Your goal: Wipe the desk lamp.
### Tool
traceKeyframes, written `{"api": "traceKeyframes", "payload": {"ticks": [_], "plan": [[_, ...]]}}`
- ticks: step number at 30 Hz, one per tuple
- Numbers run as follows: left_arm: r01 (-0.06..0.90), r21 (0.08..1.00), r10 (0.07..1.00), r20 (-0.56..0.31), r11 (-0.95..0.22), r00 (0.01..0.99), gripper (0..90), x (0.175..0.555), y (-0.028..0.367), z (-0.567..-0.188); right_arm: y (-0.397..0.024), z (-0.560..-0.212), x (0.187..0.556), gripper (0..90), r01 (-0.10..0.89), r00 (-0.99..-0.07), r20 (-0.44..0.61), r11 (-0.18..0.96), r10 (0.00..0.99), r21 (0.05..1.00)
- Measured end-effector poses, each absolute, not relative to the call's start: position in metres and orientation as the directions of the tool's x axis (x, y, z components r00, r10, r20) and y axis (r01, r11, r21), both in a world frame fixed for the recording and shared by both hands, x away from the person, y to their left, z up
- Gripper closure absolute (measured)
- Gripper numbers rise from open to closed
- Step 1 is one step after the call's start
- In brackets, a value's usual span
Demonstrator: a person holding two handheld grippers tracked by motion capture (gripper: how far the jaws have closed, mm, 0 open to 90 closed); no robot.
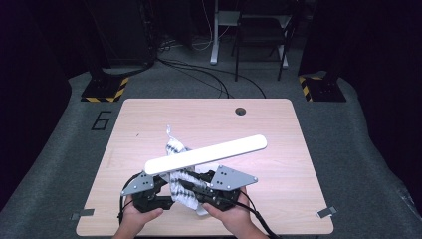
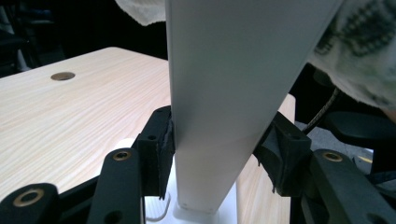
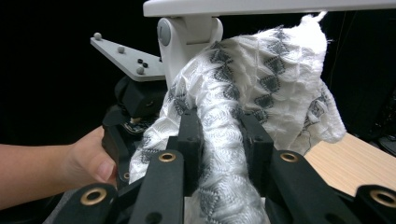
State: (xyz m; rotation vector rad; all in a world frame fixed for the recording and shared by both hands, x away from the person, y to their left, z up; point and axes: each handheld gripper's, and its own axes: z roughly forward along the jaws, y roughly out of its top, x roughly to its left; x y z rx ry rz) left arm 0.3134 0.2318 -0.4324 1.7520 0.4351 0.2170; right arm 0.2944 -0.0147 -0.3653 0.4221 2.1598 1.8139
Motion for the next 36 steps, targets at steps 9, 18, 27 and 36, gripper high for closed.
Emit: {"api": "traceKeyframes", "payload": {"ticks": [9, 18, 27, 36], "plan": [[0.146, 0.978, 0.404, -0.074, -0.152, 0.912, 49.3, 0.3147, 0.2283, -0.4307, -0.0113, -0.3611, 0.2935, 73.8, 0.040, -0.923, -0.015, 0.134, 0.384, 0.990], [0.144, 0.976, 0.431, -0.061, -0.163, 0.900, 52.3, 0.3119, 0.2262, -0.4293, -0.0090, -0.3589, 0.2925, 74.6, 0.040, -0.923, -0.003, 0.105, 0.385, 0.994], [0.143, 0.975, 0.438, -0.056, -0.169, 0.897, 52.5, 0.3115, 0.2259, -0.4286, -0.0062, -0.3584, 0.2867, 75.7, 0.001, -0.906, -0.020, 0.048, 0.423, 0.999], [0.144, 0.975, 0.439, -0.055, -0.172, 0.897, 52.5, 0.3110, 0.2252, -0.4284, -0.0095, -0.3572, 0.2850, 76.1, 0.011, -0.903, 0.001, 0.020, 0.429, 1.000]]}}
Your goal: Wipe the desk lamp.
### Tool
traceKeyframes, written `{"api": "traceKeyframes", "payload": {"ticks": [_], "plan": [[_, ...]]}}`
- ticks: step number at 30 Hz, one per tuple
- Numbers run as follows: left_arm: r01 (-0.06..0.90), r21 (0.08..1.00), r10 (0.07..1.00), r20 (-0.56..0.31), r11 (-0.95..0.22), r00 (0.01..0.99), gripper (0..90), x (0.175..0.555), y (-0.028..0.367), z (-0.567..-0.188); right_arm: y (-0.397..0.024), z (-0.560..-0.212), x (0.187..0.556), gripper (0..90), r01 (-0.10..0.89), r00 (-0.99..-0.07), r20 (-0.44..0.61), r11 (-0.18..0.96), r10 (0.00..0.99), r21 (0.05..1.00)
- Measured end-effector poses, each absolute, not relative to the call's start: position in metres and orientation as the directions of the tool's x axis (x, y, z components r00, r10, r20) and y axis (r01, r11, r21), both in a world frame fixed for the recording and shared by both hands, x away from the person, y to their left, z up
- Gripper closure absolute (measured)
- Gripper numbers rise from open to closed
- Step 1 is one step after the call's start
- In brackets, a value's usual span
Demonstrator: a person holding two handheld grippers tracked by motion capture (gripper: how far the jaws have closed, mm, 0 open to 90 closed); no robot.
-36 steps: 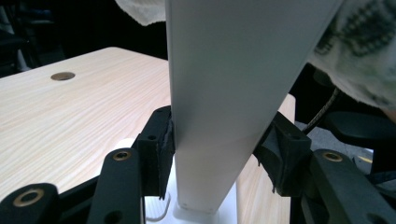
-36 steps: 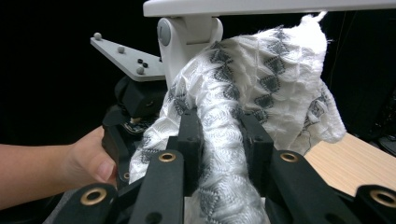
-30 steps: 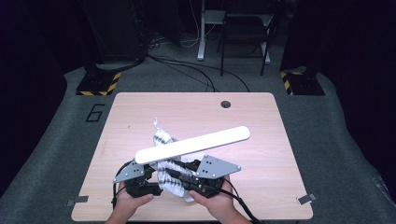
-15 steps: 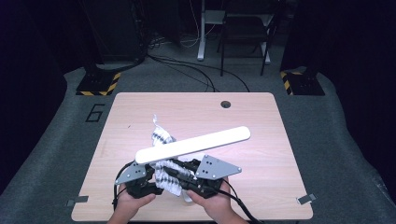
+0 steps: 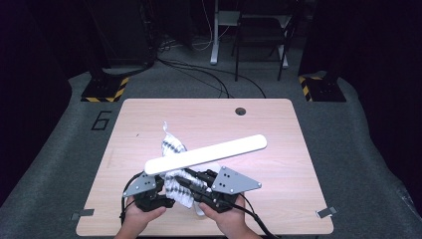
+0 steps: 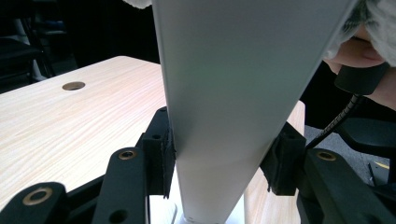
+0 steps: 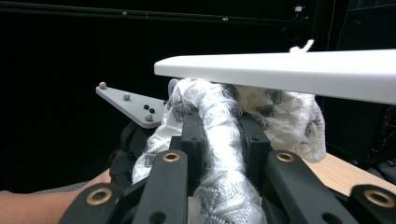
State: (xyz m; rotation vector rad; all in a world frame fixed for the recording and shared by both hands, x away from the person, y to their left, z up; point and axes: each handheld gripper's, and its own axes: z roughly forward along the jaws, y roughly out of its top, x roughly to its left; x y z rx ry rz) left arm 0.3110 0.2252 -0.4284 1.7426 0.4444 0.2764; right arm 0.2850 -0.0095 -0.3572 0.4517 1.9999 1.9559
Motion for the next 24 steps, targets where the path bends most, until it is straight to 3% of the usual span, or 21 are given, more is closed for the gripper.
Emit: {"api": "traceKeyframes", "payload": {"ticks": [24], "plan": [[0.144, 0.975, 0.437, -0.058, -0.167, 0.898, 52.4, 0.311, 0.225, -0.429, -0.056, -0.360, 0.287, 75.9, 0.021, -0.852, 0.051, -0.065, 0.520, 0.998]]}}
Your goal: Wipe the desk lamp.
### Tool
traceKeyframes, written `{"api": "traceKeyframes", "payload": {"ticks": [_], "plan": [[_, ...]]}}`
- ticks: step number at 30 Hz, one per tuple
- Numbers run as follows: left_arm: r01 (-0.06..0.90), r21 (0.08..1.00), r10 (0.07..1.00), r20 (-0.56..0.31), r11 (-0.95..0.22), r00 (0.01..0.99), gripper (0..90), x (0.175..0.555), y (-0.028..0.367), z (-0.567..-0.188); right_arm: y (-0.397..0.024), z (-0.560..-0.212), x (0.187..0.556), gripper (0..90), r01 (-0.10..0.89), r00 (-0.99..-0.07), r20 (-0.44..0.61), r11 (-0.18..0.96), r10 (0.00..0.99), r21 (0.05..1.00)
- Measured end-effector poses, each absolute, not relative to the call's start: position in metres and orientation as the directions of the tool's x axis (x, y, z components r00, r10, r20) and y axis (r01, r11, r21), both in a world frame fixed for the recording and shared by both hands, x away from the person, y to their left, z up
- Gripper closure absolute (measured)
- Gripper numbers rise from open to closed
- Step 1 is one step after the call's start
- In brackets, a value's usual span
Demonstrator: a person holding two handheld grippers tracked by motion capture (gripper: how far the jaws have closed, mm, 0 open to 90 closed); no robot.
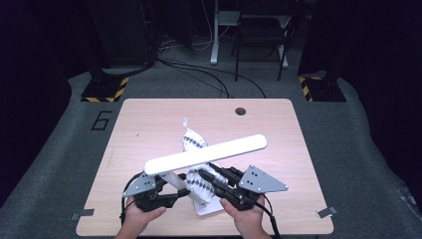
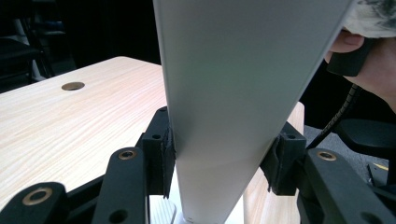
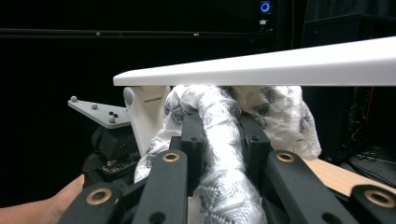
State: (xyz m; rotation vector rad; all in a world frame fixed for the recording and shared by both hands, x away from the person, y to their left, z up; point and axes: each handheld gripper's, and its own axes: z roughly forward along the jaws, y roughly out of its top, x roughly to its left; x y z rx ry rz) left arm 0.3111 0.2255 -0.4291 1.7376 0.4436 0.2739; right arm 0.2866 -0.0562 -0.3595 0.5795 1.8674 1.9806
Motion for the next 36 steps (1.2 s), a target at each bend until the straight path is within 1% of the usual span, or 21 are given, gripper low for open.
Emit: {"api": "traceKeyframes", "payload": {"ticks": [36], "plan": [[0.147, 0.976, 0.438, -0.062, -0.163, 0.897, 52.4, 0.311, 0.226, -0.430, -0.123, -0.352, 0.292, 75.8, -0.001, -0.760, 0.041, -0.065, 0.648, 0.998]]}}
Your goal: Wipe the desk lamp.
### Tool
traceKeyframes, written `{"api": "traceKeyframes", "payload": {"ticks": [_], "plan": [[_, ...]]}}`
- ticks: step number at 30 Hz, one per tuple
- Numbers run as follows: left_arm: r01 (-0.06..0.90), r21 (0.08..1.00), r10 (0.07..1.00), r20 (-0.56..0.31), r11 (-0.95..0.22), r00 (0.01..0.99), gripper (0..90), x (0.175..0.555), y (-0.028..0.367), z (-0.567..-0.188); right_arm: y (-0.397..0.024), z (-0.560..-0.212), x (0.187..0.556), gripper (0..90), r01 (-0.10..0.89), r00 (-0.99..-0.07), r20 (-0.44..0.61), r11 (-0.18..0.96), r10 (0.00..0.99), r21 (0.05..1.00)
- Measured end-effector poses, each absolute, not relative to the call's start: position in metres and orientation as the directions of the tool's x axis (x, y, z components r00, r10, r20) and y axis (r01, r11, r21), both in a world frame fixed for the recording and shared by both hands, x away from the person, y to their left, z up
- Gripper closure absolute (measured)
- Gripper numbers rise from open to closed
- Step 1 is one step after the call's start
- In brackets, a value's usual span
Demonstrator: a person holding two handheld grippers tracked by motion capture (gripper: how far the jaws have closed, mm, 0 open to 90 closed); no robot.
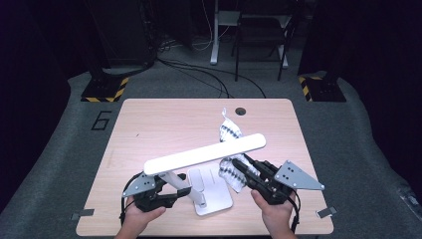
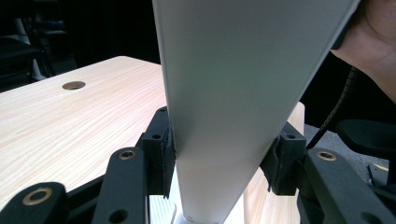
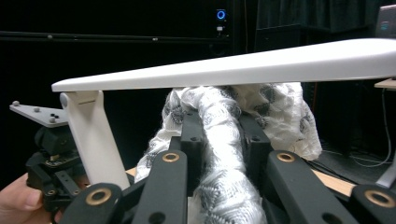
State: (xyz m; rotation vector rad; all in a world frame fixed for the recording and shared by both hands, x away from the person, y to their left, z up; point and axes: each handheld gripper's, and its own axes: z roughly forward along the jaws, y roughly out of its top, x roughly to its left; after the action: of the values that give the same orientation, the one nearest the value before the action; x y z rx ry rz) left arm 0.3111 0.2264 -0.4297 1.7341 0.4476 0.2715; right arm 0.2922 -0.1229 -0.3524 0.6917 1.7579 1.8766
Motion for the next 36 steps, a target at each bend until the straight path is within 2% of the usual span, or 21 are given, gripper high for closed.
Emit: {"api": "traceKeyframes", "payload": {"ticks": [24, 36], "plan": [[0.149, 0.975, 0.442, -0.062, -0.165, 0.895, 52.4, 0.311, 0.226, -0.430, -0.163, -0.349, 0.298, 75.7, -0.002, -0.695, 0.062, -0.088, 0.716, 0.996], [0.147, 0.975, 0.441, -0.059, -0.167, 0.896, 52.4, 0.311, 0.226, -0.429, -0.169, -0.348, 0.297, 75.6, 0.001, -0.685, 0.069, -0.093, 0.726, 0.996]]}}
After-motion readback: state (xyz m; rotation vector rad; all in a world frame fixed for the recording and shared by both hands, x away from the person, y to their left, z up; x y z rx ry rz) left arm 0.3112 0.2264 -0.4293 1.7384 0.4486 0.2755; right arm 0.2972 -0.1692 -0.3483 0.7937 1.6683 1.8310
